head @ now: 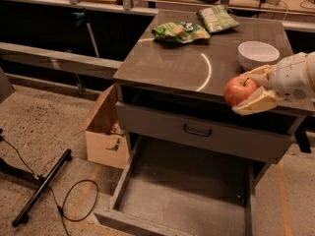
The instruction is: Place apple into middle drawer
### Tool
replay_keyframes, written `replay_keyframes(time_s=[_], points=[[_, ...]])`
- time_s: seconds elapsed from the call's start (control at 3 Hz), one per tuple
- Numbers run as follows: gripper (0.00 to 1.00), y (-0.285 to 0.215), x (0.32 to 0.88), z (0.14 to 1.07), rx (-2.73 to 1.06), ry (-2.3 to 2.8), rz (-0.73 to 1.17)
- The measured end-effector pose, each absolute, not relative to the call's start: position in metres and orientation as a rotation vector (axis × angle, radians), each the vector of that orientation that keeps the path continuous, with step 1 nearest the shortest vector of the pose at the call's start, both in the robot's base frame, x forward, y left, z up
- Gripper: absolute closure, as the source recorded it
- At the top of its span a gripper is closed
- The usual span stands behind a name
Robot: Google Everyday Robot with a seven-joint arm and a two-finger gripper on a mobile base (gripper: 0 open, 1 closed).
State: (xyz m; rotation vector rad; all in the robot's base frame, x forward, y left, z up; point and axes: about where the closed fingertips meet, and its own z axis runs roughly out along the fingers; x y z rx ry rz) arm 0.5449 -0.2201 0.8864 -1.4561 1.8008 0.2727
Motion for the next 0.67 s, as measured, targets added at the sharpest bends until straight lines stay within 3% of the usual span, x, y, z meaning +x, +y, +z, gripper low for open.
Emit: replay_keyframes(time_s=[0.67], points=[[1.0,-0.214,0.516,0.875,-1.401,1.888,0.226]])
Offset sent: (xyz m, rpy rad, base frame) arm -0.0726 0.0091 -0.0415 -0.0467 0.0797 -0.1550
